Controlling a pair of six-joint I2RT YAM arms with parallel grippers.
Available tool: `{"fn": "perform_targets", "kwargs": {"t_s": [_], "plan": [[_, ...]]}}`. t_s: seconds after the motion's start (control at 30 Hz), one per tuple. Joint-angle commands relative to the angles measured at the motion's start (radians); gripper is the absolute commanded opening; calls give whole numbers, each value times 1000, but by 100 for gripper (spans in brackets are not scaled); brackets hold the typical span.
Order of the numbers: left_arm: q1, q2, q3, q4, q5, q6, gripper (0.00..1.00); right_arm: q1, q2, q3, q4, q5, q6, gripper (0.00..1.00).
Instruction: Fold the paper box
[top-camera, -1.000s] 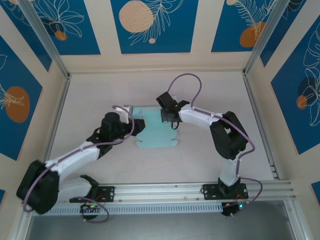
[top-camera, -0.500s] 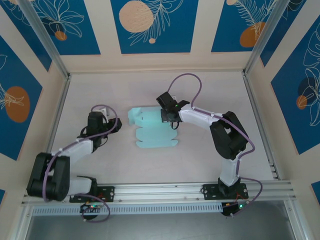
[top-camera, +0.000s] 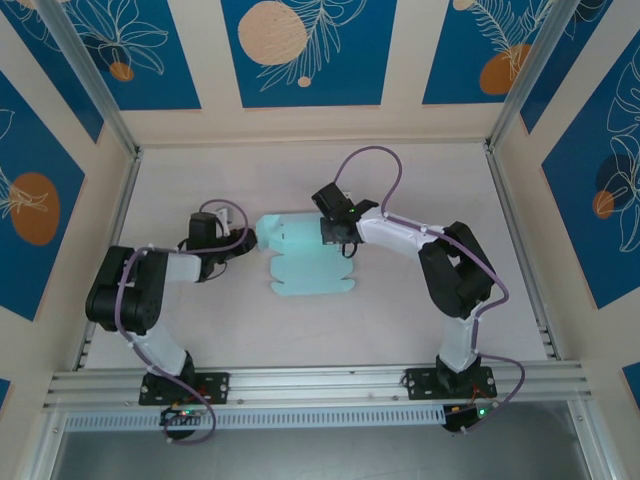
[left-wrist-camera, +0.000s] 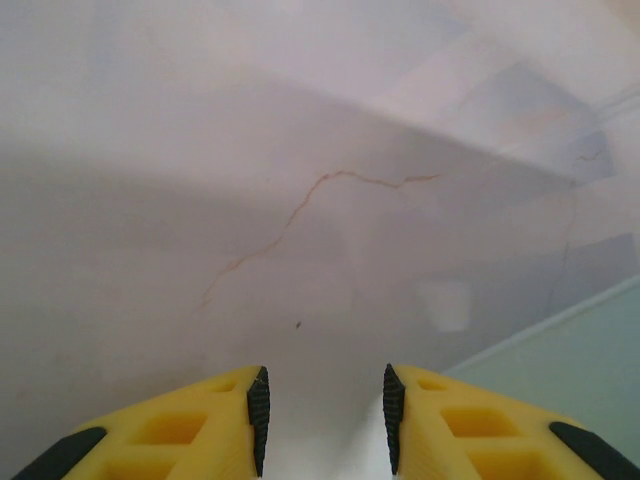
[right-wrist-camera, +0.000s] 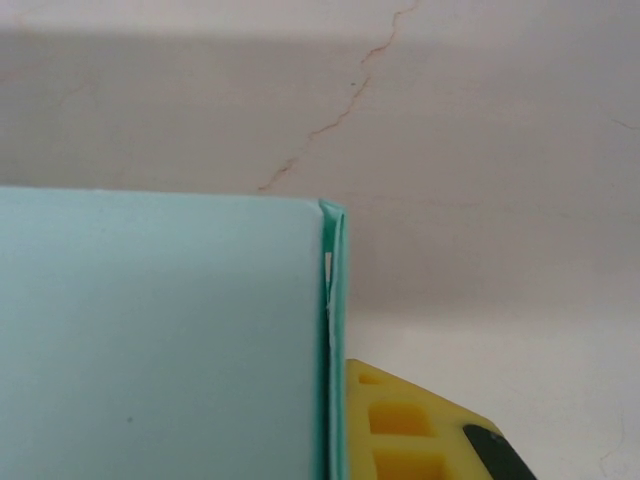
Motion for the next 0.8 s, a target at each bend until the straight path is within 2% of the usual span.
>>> {"fn": "perform_targets", "kwargs": {"t_s": [0.0,0.27,0.57,0.77], "plan": [[-14,25,35,98,89,7,37,0,67,6,-82,-69,-4,0],[-72,19,11,161,144,49,37,-36,112,65,-102,-137,-26,0],[-86,-9,4,179,209,64,37,-60,145,114,-145,-194,-65,0],[-126,33,27,188,222,75,37,-66,164,149,-180,-226,-95,0]]}}
